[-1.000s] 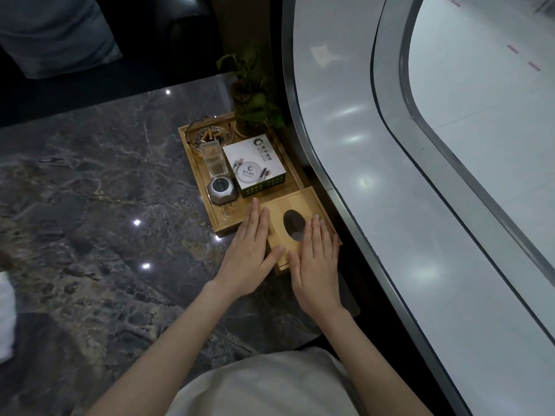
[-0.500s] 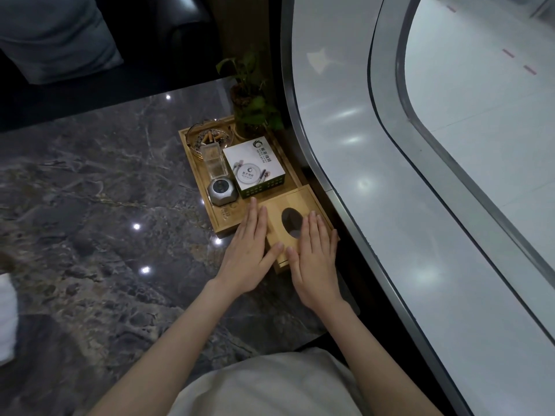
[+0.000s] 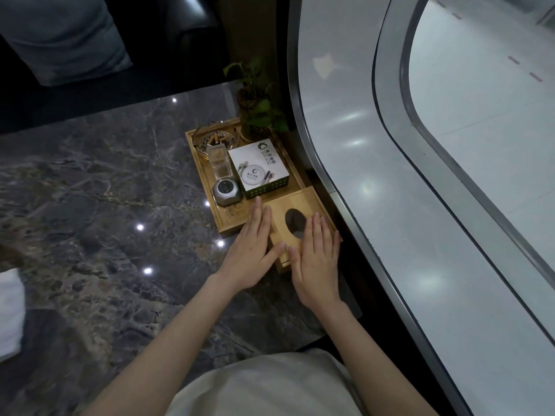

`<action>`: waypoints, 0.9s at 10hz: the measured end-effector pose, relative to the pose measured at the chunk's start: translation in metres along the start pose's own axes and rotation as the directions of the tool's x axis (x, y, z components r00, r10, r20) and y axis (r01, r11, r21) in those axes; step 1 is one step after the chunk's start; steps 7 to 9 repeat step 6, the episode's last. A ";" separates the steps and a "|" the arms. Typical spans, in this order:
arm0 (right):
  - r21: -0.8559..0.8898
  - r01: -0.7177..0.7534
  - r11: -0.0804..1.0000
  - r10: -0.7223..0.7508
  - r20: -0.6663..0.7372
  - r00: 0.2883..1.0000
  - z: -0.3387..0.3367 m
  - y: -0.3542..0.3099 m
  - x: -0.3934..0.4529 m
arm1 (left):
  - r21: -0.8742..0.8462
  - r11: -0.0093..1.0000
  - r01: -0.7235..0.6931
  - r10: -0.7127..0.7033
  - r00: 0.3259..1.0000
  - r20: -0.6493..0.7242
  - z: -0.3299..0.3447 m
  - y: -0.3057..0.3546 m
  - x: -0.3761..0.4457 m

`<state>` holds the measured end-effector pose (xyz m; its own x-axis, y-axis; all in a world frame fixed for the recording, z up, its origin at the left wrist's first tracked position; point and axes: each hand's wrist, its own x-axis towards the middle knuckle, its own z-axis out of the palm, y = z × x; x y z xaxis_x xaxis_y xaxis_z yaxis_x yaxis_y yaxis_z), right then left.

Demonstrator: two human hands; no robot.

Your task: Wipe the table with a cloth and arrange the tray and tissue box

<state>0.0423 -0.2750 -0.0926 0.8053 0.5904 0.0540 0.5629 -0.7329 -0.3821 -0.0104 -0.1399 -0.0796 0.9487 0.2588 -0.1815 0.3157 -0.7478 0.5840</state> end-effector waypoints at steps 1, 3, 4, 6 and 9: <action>-0.010 0.003 1.000 -0.003 0.003 1.000 0.000 0.000 0.001 | -0.002 1.000 0.002 -0.002 1.000 0.008 -0.001 0.000 0.001; -0.014 0.000 1.000 0.000 -0.001 1.000 -0.003 -0.002 0.001 | 0.021 1.000 0.006 -0.006 1.000 0.020 -0.005 0.001 0.000; -0.016 -0.013 1.000 0.013 0.005 1.000 -0.008 -0.004 0.002 | 0.074 0.997 0.007 -0.008 1.000 0.012 -0.008 0.002 0.000; 0.079 -0.043 0.996 0.043 0.000 0.999 -0.019 -0.010 0.016 | 0.020 0.998 0.064 -0.063 0.998 -0.025 -0.022 0.011 -0.001; 0.079 -0.043 0.996 0.043 0.000 0.999 -0.019 -0.010 0.016 | 0.020 0.998 0.064 -0.063 0.998 -0.025 -0.022 0.011 -0.001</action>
